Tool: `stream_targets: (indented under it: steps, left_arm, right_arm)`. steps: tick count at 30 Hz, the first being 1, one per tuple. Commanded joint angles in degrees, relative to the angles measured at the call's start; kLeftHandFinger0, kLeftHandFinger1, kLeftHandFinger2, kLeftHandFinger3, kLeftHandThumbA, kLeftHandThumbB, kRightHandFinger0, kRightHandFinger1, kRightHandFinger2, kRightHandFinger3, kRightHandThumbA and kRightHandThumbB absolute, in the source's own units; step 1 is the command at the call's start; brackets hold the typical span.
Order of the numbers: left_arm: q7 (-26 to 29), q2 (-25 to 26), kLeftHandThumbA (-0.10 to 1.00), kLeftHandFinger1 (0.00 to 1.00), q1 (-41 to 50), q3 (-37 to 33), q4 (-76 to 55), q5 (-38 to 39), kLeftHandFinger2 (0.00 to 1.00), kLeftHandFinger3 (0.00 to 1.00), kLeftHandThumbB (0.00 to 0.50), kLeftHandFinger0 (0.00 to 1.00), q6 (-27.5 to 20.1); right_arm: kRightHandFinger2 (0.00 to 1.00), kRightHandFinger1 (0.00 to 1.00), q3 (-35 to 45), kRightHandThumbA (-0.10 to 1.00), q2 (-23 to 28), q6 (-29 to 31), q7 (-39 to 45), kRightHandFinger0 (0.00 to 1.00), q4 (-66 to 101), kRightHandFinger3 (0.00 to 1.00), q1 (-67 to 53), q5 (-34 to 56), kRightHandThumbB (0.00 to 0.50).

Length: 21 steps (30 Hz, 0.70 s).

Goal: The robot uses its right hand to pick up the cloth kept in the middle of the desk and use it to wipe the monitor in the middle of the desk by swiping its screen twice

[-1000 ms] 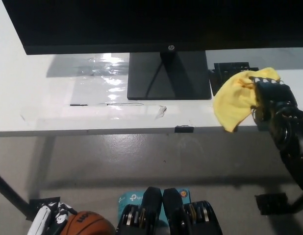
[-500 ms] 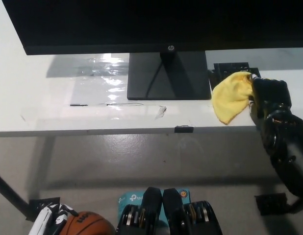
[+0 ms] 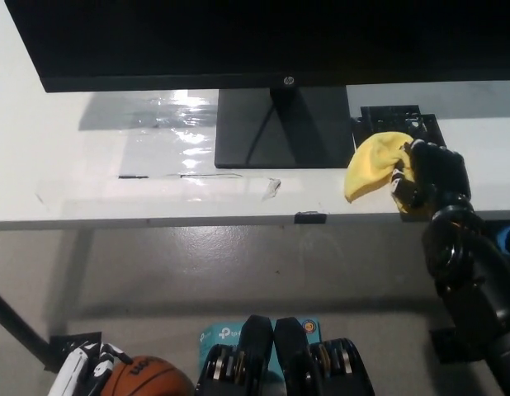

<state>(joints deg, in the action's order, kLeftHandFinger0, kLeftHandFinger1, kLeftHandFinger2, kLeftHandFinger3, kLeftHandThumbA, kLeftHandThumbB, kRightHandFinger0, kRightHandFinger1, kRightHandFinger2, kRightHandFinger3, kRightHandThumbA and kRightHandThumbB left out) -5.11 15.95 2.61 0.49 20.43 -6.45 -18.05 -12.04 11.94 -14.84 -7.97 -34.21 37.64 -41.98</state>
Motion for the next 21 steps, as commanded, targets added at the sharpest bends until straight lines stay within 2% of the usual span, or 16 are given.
stream_targets:
  steps: [1,3,4,5,6,7,8,9,12,14,15,17,21]
  left_arm:
    - [-0.74,1.28,0.79,0.0,0.13,0.06,-0.69,0.76,0.0,0.04,0.5,0.0,-1.85]
    - [-0.96,1.05,0.77,0.0,0.25,0.3,-0.74,1.32,0.0,0.04,0.5,0.0,-1.37]
    - [-1.05,1.03,0.78,0.0,0.3,0.33,-0.72,1.35,0.0,0.04,0.5,0.0,-1.34]
    - [-1.06,1.0,0.78,0.0,0.41,0.34,-0.7,1.39,0.0,0.04,0.5,0.0,-1.4]
    - [-0.49,1.03,0.8,0.0,0.49,0.23,-1.1,0.34,0.0,0.04,0.5,0.0,-0.81]
    - [-0.46,0.97,0.8,0.0,0.52,0.27,-1.2,0.41,0.0,0.04,0.5,0.0,-0.75]
    - [-0.55,0.93,0.79,0.0,0.57,0.29,-1.11,0.6,0.0,0.04,0.5,0.0,-0.81]
    - [-0.57,0.87,0.78,0.0,0.45,0.35,-0.62,0.89,0.0,0.04,0.5,0.0,-1.62]
    - [-0.34,0.83,0.78,0.0,0.37,0.56,-0.09,0.99,0.0,0.04,0.5,0.0,-1.96]
    - [0.0,0.85,0.79,0.0,0.53,0.56,0.0,0.58,0.0,0.04,0.5,0.0,-2.62]
    - [-0.13,0.88,0.8,0.0,0.47,0.54,0.3,0.75,0.0,0.05,0.5,0.0,-2.95]
    - [-0.33,0.75,0.78,0.0,0.71,0.7,0.77,1.47,0.0,0.03,0.5,0.0,-4.01]
    - [-0.57,0.72,0.78,0.0,0.87,0.81,0.99,1.93,0.0,0.02,0.5,0.0,-3.64]
  right_arm:
    - [0.38,0.05,6.49,-0.1,-2.3,4.07,-4.75,0.0,-0.23,0.26,-1.0,9.21,0.031]
    - [0.43,0.09,10.81,-0.1,-3.96,1.54,-3.63,0.0,0.59,0.28,-1.33,12.63,0.041]
    - [0.34,0.01,11.79,-0.1,-4.26,1.52,-3.4,0.0,0.7,0.2,-1.48,13.13,0.04]
    - [0.32,0.0,12.03,-0.1,-4.39,1.54,-3.28,0.0,0.81,0.17,-1.56,12.91,0.038]
    - [0.28,0.0,14.72,-0.1,-5.42,0.27,-3.29,0.0,2.03,0.37,-1.83,15.25,0.037]
    - [0.23,0.0,15.98,-0.1,-5.85,0.9,-3.48,0.0,2.58,0.33,-2.08,16.48,0.031]
    - [0.04,0.0,17.3,-0.1,-6.16,0.3,-2.39,0.0,3.52,0.23,-2.28,17.8,0.0]
    - [0.01,0.0,19.23,-0.1,-6.61,-0.35,-1.5,0.0,5.95,0.22,-2.77,19.92,0.0]
    - [0.0,0.0,24.86,-0.1,-8.34,-1.49,-0.42,0.0,10.6,0.1,-2.69,25.95,0.0]
    - [0.0,0.0,26.64,-0.1,-8.86,-2.0,-0.71,0.0,13.21,0.15,-2.44,27.11,0.0]
    - [0.01,0.0,28.49,-0.1,-9.59,-3.93,-1.01,0.0,14.85,0.22,-2.06,28.34,0.0]
    - [0.0,0.0,32.74,-0.1,-11.36,-5.59,-1.18,0.0,18.38,0.15,-1.5,33.06,0.0]
    - [0.0,0.0,37.22,-0.1,-12.22,-6.65,-1.29,0.0,22.29,0.15,0.48,37.78,0.0]
